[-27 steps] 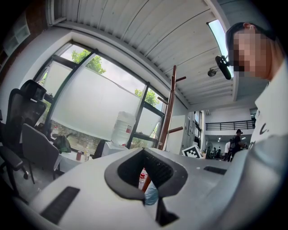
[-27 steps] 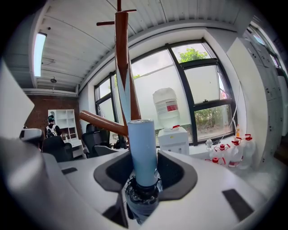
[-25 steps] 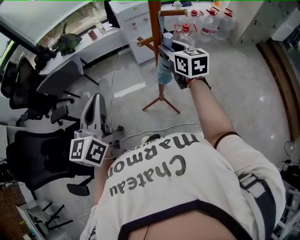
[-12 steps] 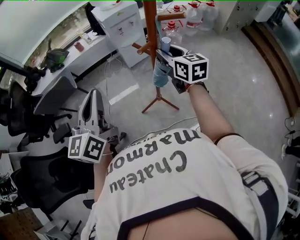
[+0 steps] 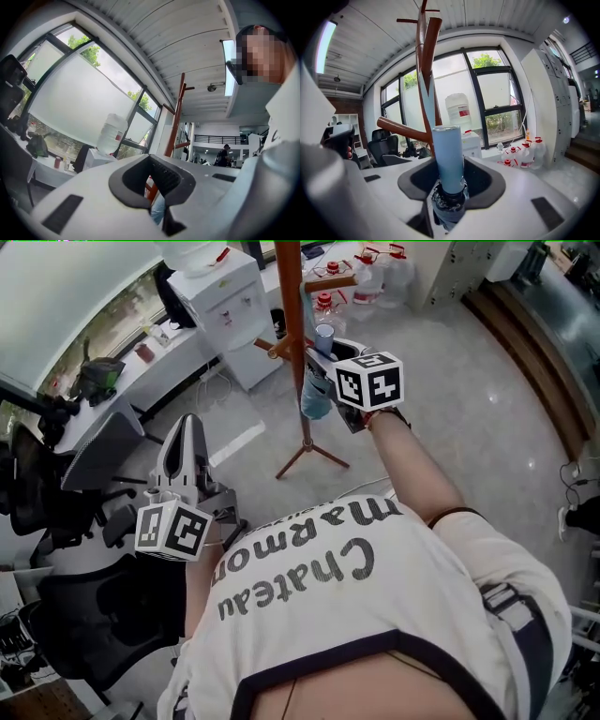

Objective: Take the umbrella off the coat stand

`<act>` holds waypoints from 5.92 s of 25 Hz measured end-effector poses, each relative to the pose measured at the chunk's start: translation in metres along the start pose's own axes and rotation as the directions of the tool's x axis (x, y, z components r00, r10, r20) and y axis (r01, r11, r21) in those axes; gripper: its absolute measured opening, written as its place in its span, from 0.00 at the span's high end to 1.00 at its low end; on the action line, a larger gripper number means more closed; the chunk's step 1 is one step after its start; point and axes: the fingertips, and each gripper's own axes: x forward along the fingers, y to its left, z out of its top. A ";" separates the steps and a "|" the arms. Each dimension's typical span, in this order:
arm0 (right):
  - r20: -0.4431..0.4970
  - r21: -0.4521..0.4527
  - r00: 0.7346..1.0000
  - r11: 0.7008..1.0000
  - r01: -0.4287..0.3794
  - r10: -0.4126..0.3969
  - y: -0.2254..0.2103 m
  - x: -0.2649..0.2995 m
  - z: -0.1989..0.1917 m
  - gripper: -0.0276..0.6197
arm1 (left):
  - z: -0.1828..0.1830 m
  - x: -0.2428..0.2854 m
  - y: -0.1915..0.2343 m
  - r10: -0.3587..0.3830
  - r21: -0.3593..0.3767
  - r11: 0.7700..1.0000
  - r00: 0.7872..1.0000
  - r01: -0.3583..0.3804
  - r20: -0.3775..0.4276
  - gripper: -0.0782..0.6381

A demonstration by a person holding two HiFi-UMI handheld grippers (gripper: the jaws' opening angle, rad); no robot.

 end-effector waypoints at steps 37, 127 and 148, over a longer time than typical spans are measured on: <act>0.069 0.043 0.998 0.999 0.004 -0.007 0.024 -0.047 0.027 0.68 | 0.017 0.016 -0.023 -0.104 0.020 0.994 0.994 0.103 0.023 0.88; 0.201 0.025 0.954 0.975 0.222 -0.222 -0.034 -0.114 0.048 0.69 | -0.002 0.058 -0.040 -0.227 -0.047 0.973 0.974 0.226 -0.002 0.88; 0.226 0.041 0.939 0.966 0.256 -0.259 -0.042 -0.124 0.052 0.69 | -0.003 0.062 -0.043 -0.242 -0.052 0.969 0.970 0.241 -0.008 0.88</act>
